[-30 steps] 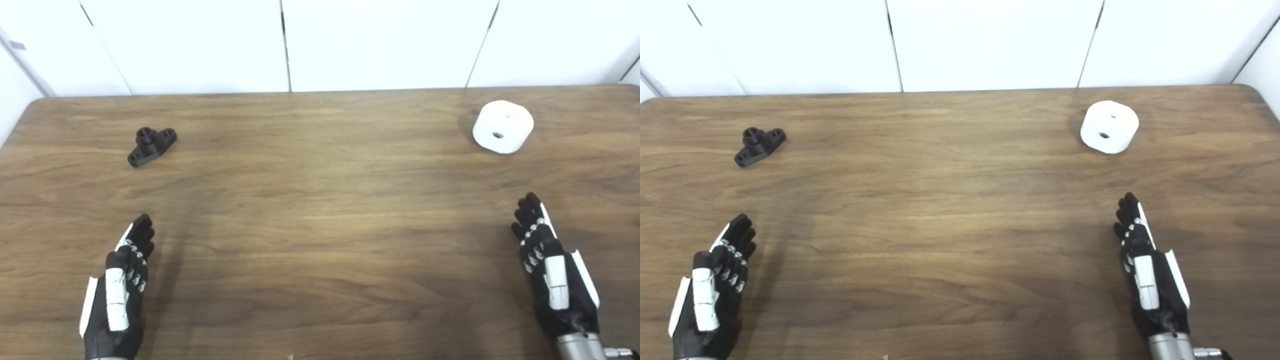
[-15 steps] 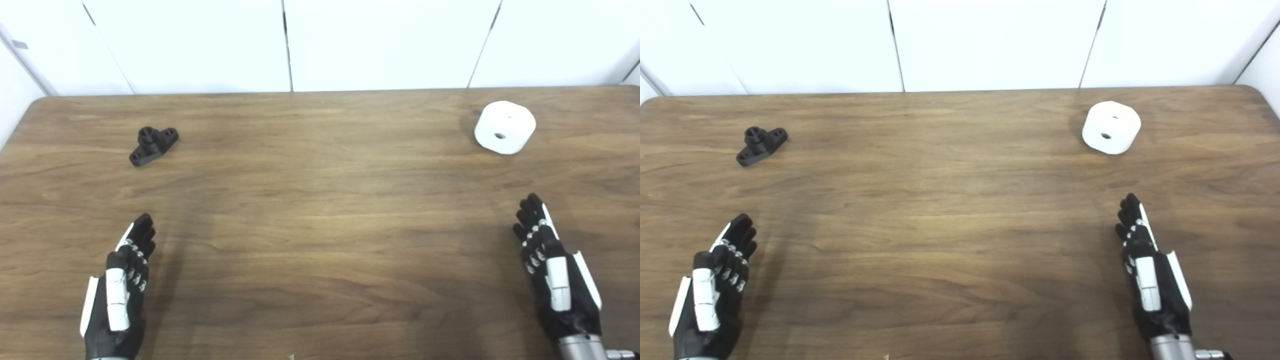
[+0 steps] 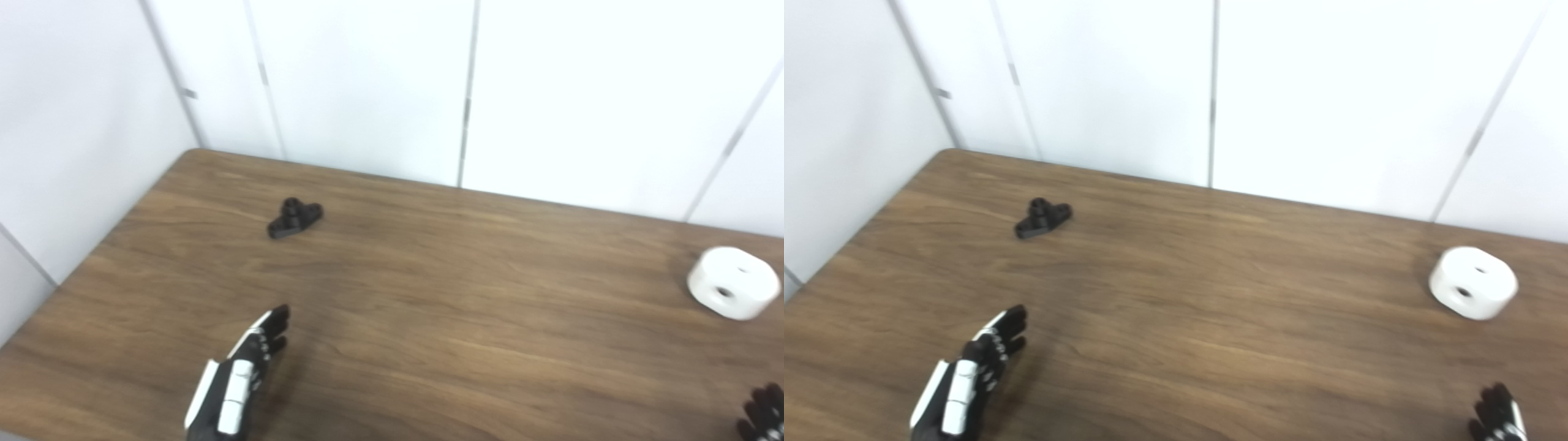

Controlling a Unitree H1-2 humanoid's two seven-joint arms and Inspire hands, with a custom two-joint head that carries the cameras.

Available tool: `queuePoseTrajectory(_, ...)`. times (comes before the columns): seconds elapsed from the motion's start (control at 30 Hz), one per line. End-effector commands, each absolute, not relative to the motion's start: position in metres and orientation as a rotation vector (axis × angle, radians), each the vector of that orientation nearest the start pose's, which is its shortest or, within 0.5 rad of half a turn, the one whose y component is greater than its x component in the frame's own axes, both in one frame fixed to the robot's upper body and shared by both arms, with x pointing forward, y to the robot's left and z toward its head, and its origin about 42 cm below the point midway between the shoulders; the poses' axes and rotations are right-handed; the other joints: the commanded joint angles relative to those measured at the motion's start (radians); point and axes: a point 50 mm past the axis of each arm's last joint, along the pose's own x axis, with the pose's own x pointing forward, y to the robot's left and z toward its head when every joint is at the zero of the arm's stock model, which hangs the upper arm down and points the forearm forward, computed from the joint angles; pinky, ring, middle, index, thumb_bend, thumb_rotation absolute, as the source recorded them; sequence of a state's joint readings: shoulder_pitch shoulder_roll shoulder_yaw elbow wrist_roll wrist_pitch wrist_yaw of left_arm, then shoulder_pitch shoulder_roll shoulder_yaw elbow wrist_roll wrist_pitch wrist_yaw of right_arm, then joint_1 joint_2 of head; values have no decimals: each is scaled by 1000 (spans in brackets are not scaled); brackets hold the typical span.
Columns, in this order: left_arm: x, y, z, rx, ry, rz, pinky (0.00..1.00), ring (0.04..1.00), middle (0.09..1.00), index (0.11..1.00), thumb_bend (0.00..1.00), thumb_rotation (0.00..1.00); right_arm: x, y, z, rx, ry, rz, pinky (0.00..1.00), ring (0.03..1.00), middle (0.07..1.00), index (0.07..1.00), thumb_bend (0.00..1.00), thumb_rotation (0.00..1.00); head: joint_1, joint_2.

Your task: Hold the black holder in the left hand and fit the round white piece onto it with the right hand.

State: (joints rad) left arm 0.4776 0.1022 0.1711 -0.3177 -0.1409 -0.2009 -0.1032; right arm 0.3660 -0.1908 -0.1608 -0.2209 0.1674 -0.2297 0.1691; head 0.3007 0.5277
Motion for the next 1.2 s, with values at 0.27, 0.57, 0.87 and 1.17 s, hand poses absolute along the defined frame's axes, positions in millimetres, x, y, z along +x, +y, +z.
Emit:
queuePoseTrajectory(0.27,116,291,110,65,-105,174,915,942,933,887,624,999,149,-329,97,-118,-93,-61,1000,1000,1000,1000,594,1000,1,-27)
queuePoseTrajectory(0.57,114,291,113,106,-85,210,886,923,910,877,670,890,147,-327,99,-129,-94,-56,1000,1000,1000,1000,601,1000,-37,-17)
queuePoseTrajectory(0.87,116,300,116,77,-107,195,875,919,888,803,645,368,148,-324,97,-155,-103,-65,1000,1000,1000,1000,619,1000,-62,-8)
queuePoseTrajectory(1.17,128,314,144,280,-107,274,814,882,866,803,723,302,147,-321,97,-168,-104,-65,1000,1000,1000,1000,635,1000,-69,-5)
